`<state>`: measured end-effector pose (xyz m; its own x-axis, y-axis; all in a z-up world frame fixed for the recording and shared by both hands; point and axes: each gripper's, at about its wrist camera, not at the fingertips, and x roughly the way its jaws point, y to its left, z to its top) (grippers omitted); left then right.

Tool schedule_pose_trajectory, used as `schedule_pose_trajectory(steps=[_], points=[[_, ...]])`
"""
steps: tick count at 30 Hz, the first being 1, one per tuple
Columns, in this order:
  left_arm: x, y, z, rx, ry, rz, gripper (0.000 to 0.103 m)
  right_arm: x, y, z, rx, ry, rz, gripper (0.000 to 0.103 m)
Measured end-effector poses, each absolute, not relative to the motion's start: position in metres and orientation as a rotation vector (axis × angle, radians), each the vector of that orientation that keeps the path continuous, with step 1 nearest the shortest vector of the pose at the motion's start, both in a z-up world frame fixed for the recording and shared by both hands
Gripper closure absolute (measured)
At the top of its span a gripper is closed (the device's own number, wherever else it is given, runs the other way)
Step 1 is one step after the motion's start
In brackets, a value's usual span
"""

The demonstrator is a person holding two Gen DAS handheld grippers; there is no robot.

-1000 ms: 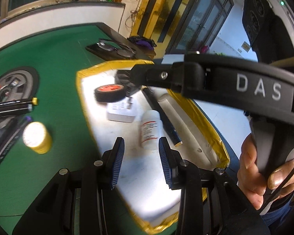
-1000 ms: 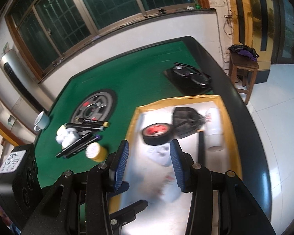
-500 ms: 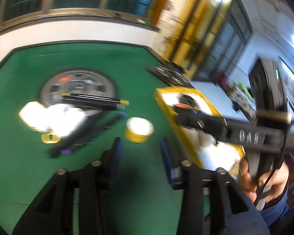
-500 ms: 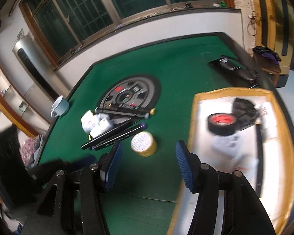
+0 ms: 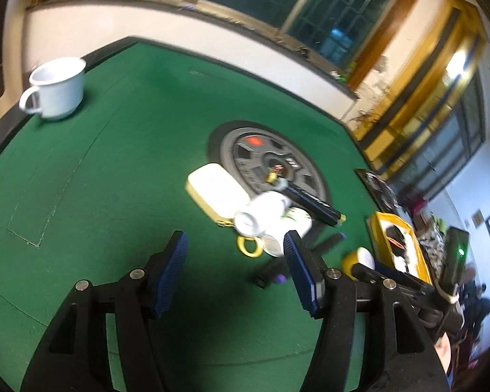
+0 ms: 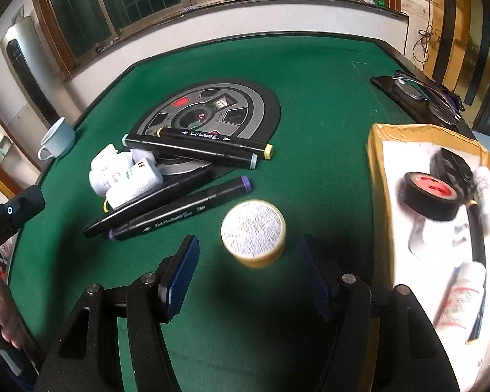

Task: Organize rigid objects
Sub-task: 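Move both grippers back over the remaining objects on the table, then grasp the cream block with the left gripper while the right gripper grasps the yellow round container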

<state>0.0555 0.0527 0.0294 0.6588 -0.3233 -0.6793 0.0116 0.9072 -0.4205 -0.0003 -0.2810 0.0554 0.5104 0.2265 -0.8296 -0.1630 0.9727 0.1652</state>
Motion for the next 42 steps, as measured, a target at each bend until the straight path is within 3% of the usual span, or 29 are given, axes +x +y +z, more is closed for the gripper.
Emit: schedule_pose_trajectory(steps=[2,3,14,22,42], points=[[0.066,0.056,0.024,-0.412,0.863,-0.168,0.043,0.005,-0.28,0.052,0.075,1.005,0.208,0.052],[0.073,0.057,0.021,-0.421,0.881,-0.145,0.043,0.007,-0.28,0.051,0.077,1.004,0.205,0.066],[0.141,0.036,0.012,-0.462,1.003,0.024,0.043,0.012,-0.278,0.048,0.069,0.925,0.232,0.066],[0.172,0.0,-0.006,-0.245,1.074,0.184,0.043,0.009,-0.279,0.047,0.074,0.919,0.254,0.066],[0.118,0.058,-0.018,-0.157,0.956,-0.018,0.042,0.009,-0.276,0.046,0.068,0.919,0.258,0.066]])
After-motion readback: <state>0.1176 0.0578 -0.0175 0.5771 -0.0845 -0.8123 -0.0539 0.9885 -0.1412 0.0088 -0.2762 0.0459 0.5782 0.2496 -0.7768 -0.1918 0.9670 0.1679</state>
